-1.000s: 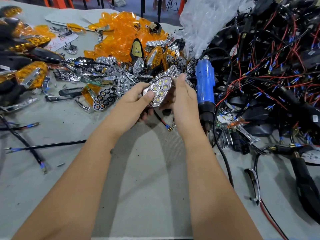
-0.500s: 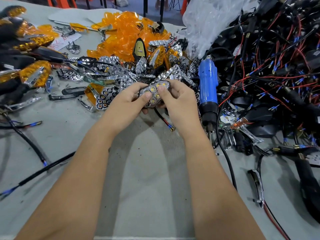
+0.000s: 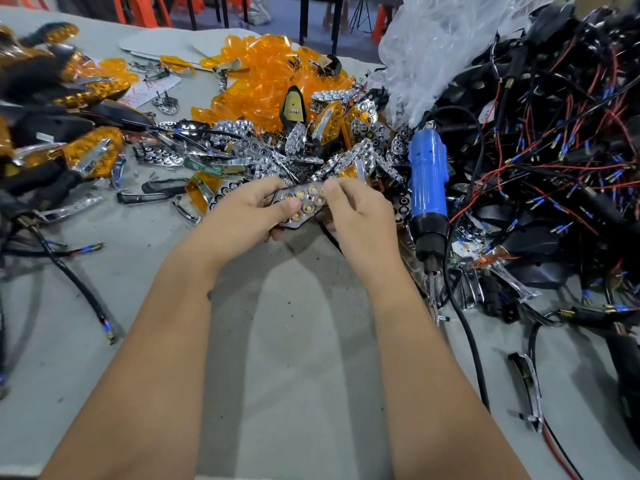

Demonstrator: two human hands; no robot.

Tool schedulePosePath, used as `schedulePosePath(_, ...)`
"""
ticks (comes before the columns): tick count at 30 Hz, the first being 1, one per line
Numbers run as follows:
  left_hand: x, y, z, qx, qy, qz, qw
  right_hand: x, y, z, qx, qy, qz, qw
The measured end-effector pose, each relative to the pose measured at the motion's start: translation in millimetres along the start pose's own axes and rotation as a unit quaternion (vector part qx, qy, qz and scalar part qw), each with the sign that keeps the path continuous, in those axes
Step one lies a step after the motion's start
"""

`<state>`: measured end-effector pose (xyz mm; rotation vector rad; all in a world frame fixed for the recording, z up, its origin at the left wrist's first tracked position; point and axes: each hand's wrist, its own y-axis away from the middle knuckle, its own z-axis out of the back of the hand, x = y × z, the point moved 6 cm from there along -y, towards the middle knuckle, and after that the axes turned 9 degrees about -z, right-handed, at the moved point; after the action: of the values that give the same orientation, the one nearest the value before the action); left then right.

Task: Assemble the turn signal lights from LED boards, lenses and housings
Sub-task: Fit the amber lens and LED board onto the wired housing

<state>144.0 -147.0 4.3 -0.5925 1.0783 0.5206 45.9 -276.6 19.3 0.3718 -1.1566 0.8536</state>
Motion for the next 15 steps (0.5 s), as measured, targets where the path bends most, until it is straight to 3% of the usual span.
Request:
schedulePosePath(3,3,3,2,0.019,-0.002,0.028,0.999,0,1,11,-0.072,-0.032,-0.012,0.997)
schedulePosePath(8,-2,3,-3,0.039,-0.182,0.007,0.983,-2,3,37,-0.203,-0.085,-0.020,0.975)
schedulePosePath(12,-1,-2,-6,0.052,-0.245,0.013,0.968,-3,3,35,-0.198,-0.070,-0.023,0.977)
schedulePosePath(15,2,-4,3,0.004,-0.299,0.020,0.954,-2,3,29,-0.182,-0.052,-0.013,0.982)
